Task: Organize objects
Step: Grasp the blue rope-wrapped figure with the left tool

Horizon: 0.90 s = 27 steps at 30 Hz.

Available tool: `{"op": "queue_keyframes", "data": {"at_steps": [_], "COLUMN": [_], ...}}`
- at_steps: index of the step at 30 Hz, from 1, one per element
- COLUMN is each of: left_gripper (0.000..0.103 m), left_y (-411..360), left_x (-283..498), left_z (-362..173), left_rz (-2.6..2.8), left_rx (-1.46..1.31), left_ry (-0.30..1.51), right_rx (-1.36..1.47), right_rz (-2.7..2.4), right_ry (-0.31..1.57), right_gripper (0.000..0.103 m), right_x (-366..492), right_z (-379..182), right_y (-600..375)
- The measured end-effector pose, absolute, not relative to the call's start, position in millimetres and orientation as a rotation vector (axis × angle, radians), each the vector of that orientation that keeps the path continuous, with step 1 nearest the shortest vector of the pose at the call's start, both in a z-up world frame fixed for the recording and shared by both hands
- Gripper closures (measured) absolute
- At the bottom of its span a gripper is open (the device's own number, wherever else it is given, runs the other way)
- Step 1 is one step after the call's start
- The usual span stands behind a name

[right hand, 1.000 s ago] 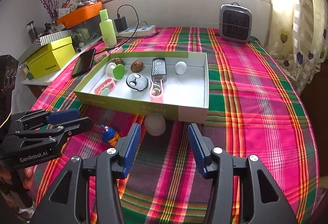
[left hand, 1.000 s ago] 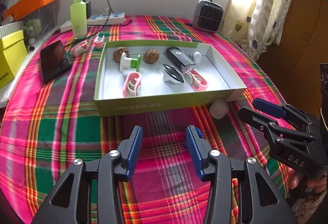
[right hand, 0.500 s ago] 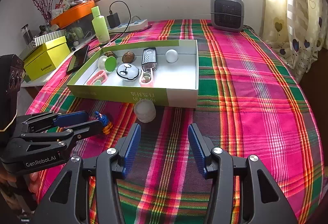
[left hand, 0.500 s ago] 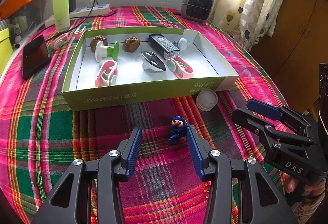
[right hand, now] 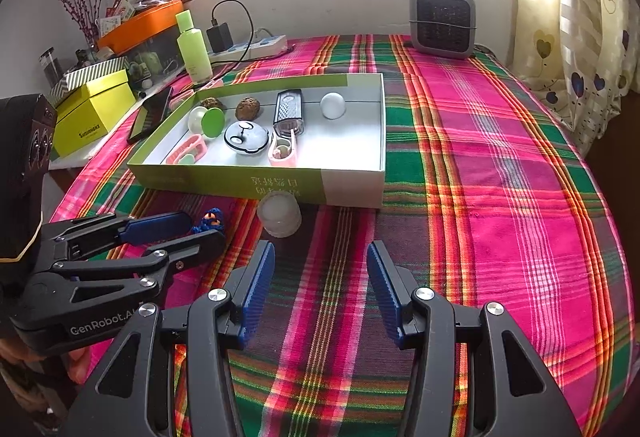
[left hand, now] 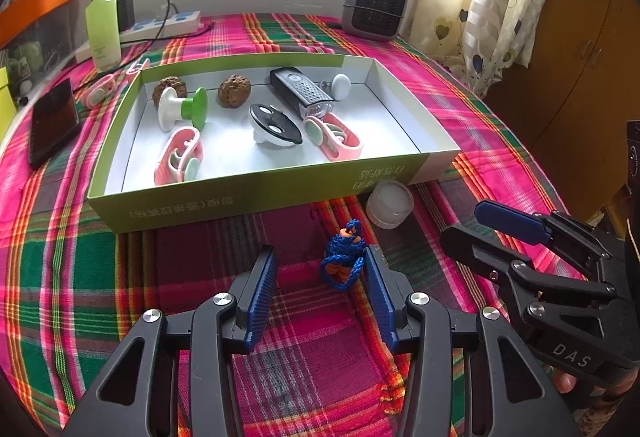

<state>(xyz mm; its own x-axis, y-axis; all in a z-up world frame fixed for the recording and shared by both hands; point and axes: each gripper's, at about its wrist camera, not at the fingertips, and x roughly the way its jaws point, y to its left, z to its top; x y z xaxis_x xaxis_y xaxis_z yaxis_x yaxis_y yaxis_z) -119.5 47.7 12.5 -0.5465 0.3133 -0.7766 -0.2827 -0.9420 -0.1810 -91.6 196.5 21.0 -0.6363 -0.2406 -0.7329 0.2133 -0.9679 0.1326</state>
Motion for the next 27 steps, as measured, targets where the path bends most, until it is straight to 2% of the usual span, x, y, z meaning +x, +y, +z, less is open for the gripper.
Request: {"op": "queue_keyframes", "data": {"at_steps": [13, 27], "left_gripper": [0.085, 0.086], "left_y": [50.6, 31.0], "left_x": [-126.9, -124.0], "left_z": [11.0, 10.4], "left_rz": [2.539, 2.567], "left_rx": [-1.255, -1.277], "left_ry": [-0.016, -0.071], "right_rx": [1.199, 1.195], "right_rz": [-2.619, -2.594], "right_ry": [-0.052, -0.038], "right_gripper": [0.054, 0.054], "right_x": [-95.1, -109.2], "right_z": [18.3, 16.3], "right_y": [195.4, 175.8]}}
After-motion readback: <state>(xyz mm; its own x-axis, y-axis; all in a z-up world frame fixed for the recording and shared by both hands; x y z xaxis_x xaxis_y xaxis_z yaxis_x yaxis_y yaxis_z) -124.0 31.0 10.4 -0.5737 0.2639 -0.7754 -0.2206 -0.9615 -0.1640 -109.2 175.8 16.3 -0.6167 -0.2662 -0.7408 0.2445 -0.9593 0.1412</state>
